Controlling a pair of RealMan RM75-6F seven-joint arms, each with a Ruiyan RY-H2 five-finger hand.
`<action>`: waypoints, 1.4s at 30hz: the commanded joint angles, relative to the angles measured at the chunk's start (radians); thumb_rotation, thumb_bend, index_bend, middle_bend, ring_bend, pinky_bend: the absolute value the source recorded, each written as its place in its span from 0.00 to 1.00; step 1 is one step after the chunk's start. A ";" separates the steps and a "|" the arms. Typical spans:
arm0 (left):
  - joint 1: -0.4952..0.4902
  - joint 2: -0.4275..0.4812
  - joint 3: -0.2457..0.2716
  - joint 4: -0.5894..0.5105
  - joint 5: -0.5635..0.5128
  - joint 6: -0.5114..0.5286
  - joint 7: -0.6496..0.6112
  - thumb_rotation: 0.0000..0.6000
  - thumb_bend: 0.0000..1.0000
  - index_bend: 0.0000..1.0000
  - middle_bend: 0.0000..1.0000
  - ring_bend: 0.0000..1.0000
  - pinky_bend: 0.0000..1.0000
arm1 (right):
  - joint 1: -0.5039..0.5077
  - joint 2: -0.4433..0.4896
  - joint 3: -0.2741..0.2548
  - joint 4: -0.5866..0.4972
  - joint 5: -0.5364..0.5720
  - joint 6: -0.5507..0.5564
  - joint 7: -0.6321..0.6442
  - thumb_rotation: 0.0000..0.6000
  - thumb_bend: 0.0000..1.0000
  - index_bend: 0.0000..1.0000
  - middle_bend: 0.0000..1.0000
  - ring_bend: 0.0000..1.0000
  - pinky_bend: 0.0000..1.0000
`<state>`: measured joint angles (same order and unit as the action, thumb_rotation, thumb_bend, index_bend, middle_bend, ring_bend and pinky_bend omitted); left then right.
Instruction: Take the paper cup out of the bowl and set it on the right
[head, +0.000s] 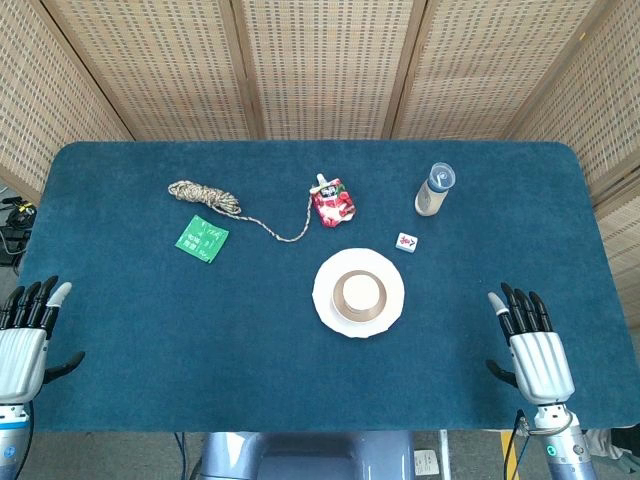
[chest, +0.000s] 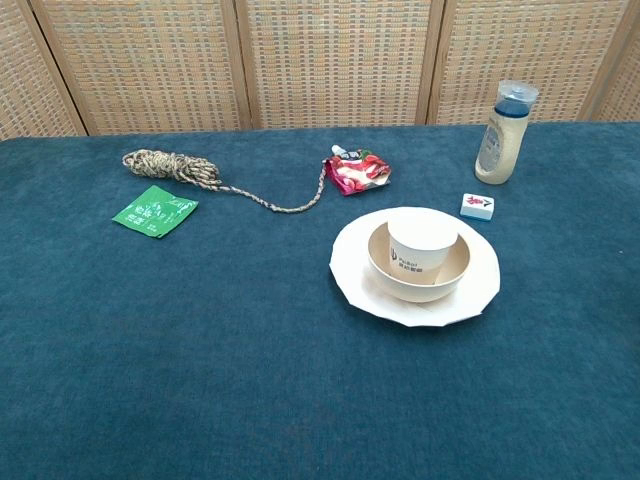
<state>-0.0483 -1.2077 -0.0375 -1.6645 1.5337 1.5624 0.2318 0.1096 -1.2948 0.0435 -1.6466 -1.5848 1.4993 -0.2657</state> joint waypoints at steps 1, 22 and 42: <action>0.000 0.000 0.000 0.000 0.000 0.000 0.000 1.00 0.03 0.00 0.00 0.00 0.00 | 0.000 0.000 0.000 0.000 0.000 0.000 0.000 1.00 0.16 0.00 0.00 0.00 0.00; -0.002 0.011 -0.005 0.001 -0.003 -0.001 -0.031 1.00 0.03 0.00 0.00 0.00 0.00 | 0.018 0.004 -0.004 -0.045 -0.043 -0.004 0.014 1.00 0.16 0.00 0.00 0.00 0.00; -0.005 0.036 -0.009 -0.003 -0.018 -0.017 -0.095 1.00 0.03 0.00 0.00 0.00 0.00 | 0.466 -0.147 0.254 -0.219 0.529 -0.492 -0.394 1.00 0.32 0.15 0.00 0.00 0.00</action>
<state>-0.0516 -1.1722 -0.0460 -1.6683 1.5171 1.5470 0.1389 0.4746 -1.3668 0.2423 -1.8828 -1.2062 1.0785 -0.5426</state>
